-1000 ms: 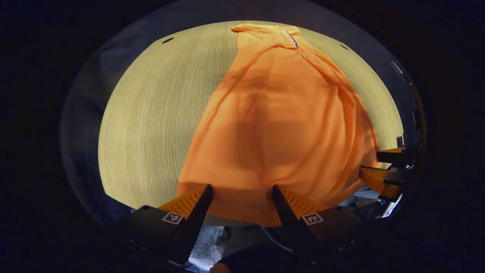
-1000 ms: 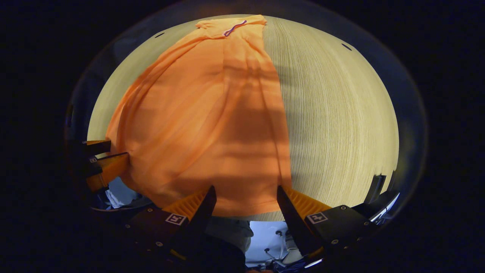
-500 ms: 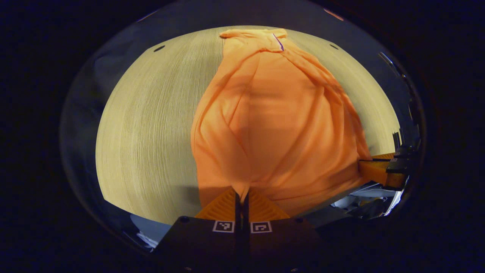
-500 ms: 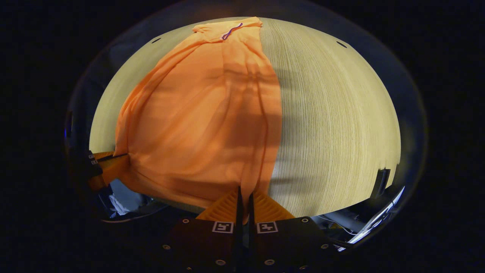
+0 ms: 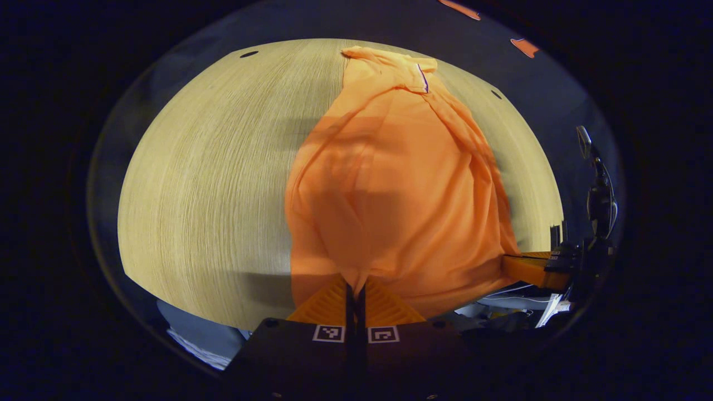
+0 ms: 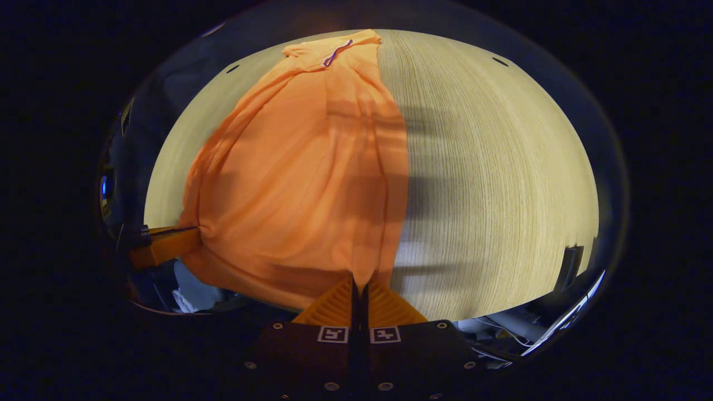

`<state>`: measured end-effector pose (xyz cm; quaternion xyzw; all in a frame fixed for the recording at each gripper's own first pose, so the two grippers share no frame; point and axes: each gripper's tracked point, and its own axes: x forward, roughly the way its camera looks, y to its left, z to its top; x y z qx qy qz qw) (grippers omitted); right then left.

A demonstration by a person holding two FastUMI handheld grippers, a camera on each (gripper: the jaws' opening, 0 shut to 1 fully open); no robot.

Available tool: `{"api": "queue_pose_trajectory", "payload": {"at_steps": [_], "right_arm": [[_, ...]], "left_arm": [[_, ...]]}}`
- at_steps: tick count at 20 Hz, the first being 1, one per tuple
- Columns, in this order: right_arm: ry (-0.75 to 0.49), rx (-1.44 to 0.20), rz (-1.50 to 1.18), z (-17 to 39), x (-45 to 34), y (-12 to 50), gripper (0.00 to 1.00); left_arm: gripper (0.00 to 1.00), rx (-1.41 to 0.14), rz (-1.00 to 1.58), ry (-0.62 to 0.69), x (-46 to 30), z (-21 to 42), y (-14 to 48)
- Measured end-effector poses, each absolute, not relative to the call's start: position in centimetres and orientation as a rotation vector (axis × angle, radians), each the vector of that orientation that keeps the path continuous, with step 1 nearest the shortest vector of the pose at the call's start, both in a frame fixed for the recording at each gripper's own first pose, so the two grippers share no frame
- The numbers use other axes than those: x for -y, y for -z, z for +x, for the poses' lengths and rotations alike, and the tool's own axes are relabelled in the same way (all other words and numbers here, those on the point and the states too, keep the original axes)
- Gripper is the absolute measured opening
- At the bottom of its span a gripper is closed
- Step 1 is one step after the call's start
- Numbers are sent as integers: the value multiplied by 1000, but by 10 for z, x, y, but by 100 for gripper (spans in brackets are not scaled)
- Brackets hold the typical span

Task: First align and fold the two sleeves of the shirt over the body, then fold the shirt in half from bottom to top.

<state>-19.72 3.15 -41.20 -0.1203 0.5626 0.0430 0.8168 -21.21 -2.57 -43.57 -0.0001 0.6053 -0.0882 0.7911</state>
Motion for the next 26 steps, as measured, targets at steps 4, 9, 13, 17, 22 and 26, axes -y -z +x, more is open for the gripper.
{"api": "queue_pose_trajectory", "payload": {"at_steps": [4,9,13,17,22,26], "right_arm": [[-104,-1162,-234,-185,-38,388,0],[-116,-1099,-203,-162,-50,356,0],[-125,-1054,-188,-143,-60,334,0],[-120,-1002,-187,-122,-63,312,0],[-113,-926,-174,-89,-67,282,0],[-113,-880,-201,-57,-69,263,0]], "left_arm": [[1,-1271,-4,226,36,-193,413],[1,-1207,-23,246,45,-166,385],[1,-1152,-17,271,51,-142,361],[1,-1101,-28,275,52,-118,342],[1,-1048,-38,271,53,-87,330],[1,-998,-19,287,63,-50,317]]}}
